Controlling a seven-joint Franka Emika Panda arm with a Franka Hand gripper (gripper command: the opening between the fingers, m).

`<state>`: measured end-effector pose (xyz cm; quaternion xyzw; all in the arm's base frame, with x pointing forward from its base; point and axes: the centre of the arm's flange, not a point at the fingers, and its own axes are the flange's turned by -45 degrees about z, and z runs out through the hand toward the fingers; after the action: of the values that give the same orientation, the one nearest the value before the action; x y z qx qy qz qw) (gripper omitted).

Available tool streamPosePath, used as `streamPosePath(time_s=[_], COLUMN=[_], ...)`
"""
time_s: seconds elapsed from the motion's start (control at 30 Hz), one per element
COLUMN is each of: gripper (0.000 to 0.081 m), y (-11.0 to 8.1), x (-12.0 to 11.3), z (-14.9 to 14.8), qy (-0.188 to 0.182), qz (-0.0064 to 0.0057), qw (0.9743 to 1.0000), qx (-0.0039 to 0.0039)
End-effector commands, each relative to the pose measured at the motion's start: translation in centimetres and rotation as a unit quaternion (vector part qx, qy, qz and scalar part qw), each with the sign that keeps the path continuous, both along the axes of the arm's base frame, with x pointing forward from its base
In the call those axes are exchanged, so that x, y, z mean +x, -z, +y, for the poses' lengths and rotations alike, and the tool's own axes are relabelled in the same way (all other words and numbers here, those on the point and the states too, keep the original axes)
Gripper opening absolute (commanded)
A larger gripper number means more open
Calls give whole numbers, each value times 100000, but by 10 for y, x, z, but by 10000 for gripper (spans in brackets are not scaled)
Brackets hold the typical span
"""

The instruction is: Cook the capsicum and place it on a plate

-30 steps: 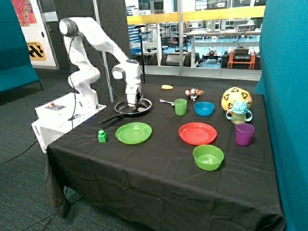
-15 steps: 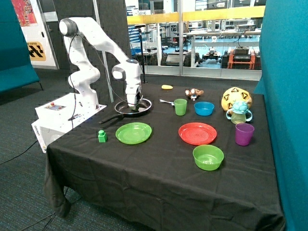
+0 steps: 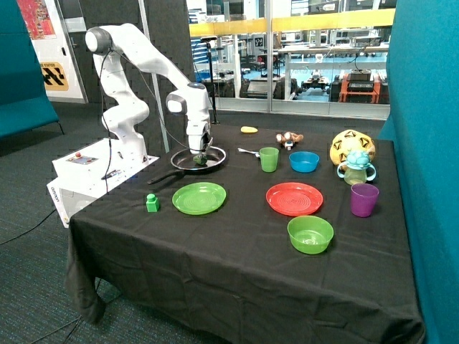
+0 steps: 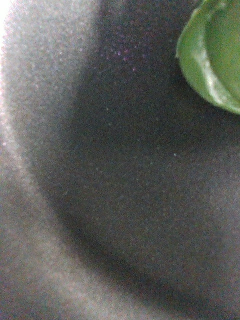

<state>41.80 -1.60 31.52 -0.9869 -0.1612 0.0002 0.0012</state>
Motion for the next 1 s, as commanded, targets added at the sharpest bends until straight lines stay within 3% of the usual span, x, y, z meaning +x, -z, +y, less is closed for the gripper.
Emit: streamPosePath(time_s=[0.0, 0.27, 0.5, 0.97], gripper=[808, 808, 808, 808], y=[-19, -33, -37, -69], x=[1, 3, 19, 20], z=[2, 5, 21, 25], qy=[289, 1548, 2729, 3923], qz=[-36, -35, -33, -32], qw=[100000, 99988, 99963, 99923], qx=[-119, -120, -120, -121])
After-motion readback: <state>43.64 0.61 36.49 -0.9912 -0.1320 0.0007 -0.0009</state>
